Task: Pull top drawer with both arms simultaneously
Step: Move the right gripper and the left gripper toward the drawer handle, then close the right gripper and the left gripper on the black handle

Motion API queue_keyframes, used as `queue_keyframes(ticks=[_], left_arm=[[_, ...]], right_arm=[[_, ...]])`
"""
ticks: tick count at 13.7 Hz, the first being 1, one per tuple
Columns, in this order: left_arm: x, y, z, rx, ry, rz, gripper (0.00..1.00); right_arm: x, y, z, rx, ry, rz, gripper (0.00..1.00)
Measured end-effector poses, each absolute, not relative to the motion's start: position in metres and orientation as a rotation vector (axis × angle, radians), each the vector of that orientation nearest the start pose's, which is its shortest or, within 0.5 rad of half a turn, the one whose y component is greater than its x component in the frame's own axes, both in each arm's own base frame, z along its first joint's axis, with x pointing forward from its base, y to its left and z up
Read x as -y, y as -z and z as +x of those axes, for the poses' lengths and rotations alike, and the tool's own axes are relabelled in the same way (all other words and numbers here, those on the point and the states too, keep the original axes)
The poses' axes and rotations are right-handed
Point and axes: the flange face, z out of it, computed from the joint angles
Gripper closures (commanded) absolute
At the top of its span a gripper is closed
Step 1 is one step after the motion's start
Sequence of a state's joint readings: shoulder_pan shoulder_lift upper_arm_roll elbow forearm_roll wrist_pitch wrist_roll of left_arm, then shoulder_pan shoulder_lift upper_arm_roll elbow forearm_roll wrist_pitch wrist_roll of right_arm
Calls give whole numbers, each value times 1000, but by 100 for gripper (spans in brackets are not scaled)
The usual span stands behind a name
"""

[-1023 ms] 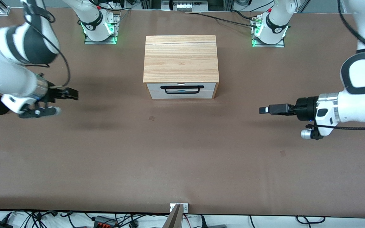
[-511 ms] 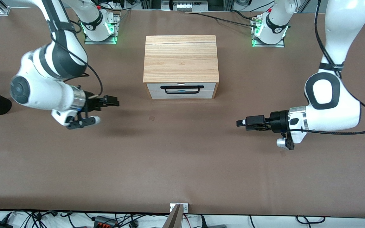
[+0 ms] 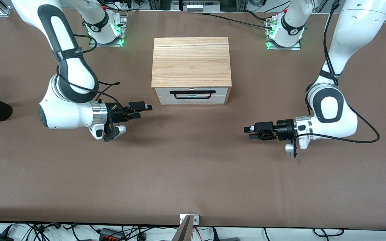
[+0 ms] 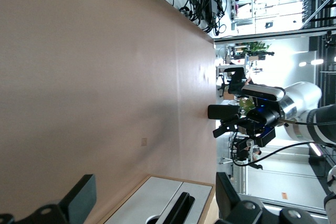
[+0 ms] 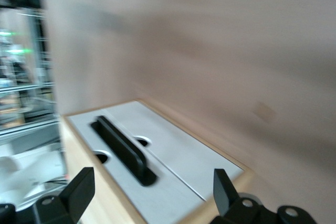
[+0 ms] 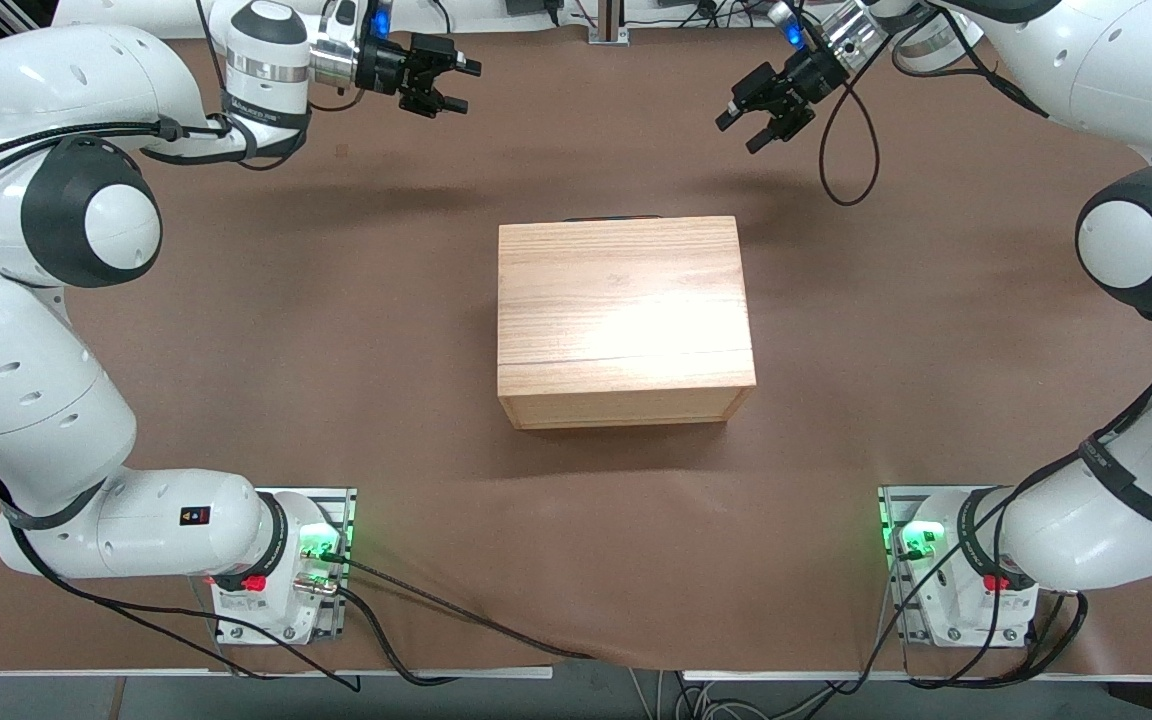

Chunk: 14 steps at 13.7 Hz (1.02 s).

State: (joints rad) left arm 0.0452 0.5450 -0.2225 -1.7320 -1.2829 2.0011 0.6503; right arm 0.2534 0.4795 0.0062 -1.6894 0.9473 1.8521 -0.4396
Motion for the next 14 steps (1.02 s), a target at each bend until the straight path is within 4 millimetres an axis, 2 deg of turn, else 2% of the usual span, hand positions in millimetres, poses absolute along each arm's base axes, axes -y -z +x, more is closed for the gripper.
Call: queue_keyframes(ticks=[2, 5, 7, 9, 11, 14], left_arm=[[178, -276, 632, -21, -104, 1882, 0], [217, -248, 594, -124, -229, 1768, 0], [226, -235, 572, -151, -213, 1761, 0], [226, -225, 553, -189, -243, 1739, 2], [242, -213, 527, -240, -299, 1689, 5], [260, -204, 502, -265, -280, 1675, 5]], right_arm=[[-235, -306, 606, 318, -220, -2116, 0], [-250, -255, 592, 310, -179, -1918, 0], [-260, -214, 581, 281, -173, -1800, 0], [-268, -179, 568, 244, -184, -1718, 0], [-279, -159, 552, 206, -209, -1647, 0], [-293, -154, 534, 199, -261, -1592, 0]])
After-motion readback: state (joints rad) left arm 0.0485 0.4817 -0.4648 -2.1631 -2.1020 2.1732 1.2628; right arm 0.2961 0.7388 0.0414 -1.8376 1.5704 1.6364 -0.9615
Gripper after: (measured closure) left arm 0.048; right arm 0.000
